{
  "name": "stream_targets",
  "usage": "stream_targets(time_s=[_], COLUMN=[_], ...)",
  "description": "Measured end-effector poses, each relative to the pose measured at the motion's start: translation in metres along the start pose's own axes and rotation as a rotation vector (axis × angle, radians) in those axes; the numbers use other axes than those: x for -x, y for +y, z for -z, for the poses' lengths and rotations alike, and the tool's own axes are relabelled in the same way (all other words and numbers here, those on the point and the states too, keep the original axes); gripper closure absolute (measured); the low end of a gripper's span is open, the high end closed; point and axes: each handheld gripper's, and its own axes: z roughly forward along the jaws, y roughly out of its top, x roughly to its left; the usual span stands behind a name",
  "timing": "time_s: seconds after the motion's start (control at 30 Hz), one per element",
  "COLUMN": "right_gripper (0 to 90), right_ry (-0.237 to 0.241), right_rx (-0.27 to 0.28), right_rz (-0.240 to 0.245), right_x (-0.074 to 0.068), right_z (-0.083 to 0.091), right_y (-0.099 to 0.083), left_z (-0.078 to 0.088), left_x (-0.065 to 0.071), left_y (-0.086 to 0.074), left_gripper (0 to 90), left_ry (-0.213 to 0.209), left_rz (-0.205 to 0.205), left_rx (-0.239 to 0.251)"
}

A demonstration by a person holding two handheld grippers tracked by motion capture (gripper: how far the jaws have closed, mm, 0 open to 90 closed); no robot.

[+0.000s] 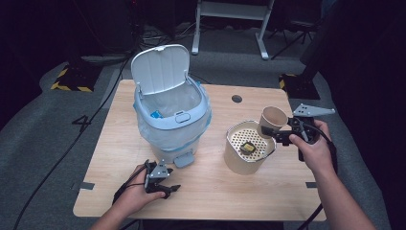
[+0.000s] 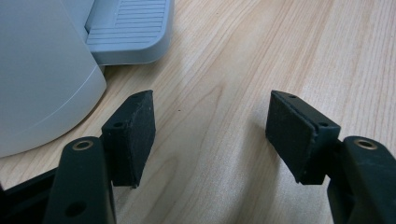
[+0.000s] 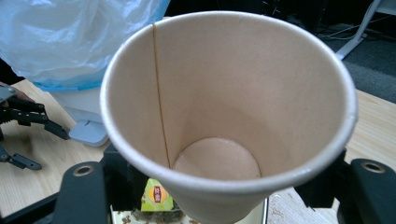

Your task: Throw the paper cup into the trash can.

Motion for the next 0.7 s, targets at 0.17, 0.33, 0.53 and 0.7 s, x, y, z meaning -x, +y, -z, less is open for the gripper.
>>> stream_targets(time_s=[0.17,0.33,0.53,0.7], right_gripper=[31.4,31.4,31.4,31.4], right_ry=[0.012,0.024,0.042,0.058], right_rx=[0.007,0.013,0.019,0.03], right_rz=[0.011,0.026,0.049,0.069], right_x=[-0.003,-0.007,-0.011,-0.016], right_z=[0.0,-0.001,-0.004,-0.008], right_y=[0.009,0.02,0.037,0.053], left_z=[0.0,0.0,0.0,0.0], left_x=[0.0,0.0,0.0,0.0], left_y=[0.0,0.0,0.0,0.0], left_gripper=[33.5,33.6,33.5,33.6], left_ry=[0.001,0.003,0.002,0.004], left_rz=[-0.001,-0.001,-0.001,0.0], left_rx=[0.0,-0.001,0.0,0.0])
